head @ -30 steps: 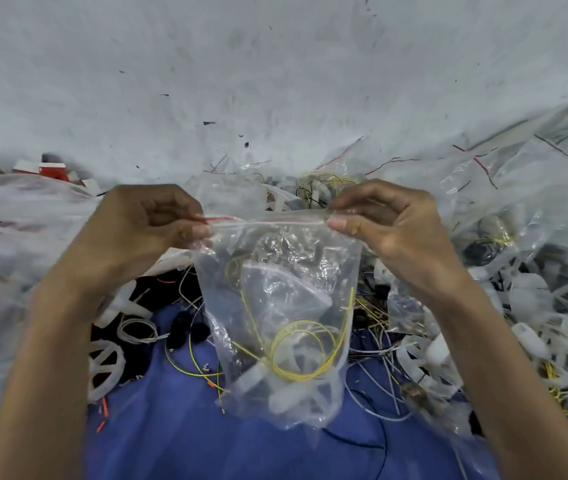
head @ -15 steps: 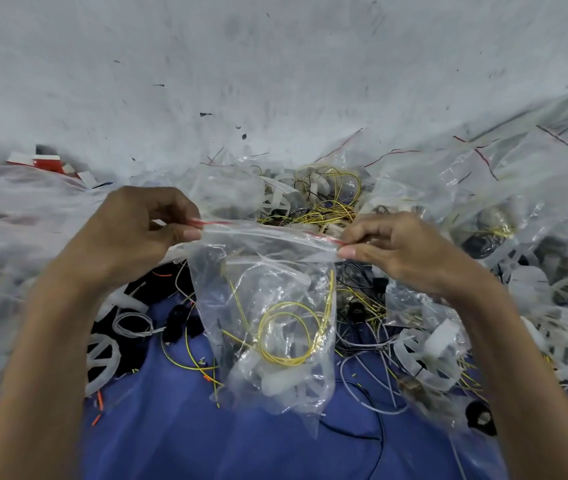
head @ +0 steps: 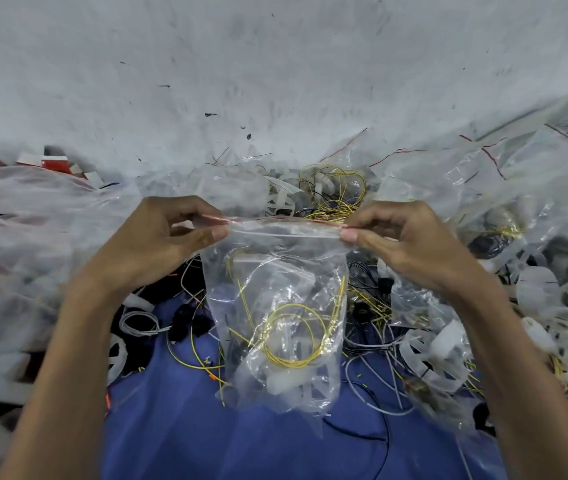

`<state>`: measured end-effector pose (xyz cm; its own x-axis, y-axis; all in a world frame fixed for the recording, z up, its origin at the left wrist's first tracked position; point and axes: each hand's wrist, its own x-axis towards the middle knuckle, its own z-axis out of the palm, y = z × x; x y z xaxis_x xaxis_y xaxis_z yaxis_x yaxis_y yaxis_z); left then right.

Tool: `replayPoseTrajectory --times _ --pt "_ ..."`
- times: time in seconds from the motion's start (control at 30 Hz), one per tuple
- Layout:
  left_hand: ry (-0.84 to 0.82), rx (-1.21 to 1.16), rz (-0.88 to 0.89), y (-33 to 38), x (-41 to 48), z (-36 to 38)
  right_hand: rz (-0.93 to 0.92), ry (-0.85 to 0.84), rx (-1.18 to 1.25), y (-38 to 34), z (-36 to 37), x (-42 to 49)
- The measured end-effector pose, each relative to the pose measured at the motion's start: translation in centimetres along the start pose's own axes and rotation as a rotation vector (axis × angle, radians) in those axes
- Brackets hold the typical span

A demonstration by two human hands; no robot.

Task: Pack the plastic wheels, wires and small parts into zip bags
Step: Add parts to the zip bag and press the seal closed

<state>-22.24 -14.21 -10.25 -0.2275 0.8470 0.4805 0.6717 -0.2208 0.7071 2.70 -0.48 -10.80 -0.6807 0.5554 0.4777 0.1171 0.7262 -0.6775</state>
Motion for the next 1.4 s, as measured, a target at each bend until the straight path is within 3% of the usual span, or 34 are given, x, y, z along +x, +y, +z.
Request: replayPoseTrajectory --times 0.13,0.23,0.33,0.53,0.67,0.8,0.97,1.4 --pt "0.036 -0.014 0.002 -0.3 0.4 0.9 -0.003 0.040 -0.116 0.2 0.1 0.0" --pt "0.091 -0.006 0.096 -0.3 0.6 1.3 -0.056 0.132 -0.139 0.1 0.2 0.2" --pt "0.103 -0.020 0.129 -0.1 0.6 1.4 -0.046 0.076 -0.108 -0.1 0.4 0.2" --pt "0.077 -0.178 -0.030 -0.3 0.4 1.7 -0.154 0.105 -0.107 0.3 0.7 0.3" --pt "0.028 -0.184 -0.034 -0.6 0.4 1.8 -0.103 0.094 -0.008 0.5 0.6 0.2" --pt "0.088 -0.231 -0.011 -1.1 0.5 2.0 -0.017 0.066 0.103 0.3 0.8 0.1" --pt "0.080 -0.284 0.063 -1.0 0.5 2.2 -0.003 0.082 0.026 0.2 1.3 0.3" --pt "0.060 -0.340 0.034 -0.6 0.7 3.6 0.008 0.062 -0.017 -0.1 0.8 0.3"
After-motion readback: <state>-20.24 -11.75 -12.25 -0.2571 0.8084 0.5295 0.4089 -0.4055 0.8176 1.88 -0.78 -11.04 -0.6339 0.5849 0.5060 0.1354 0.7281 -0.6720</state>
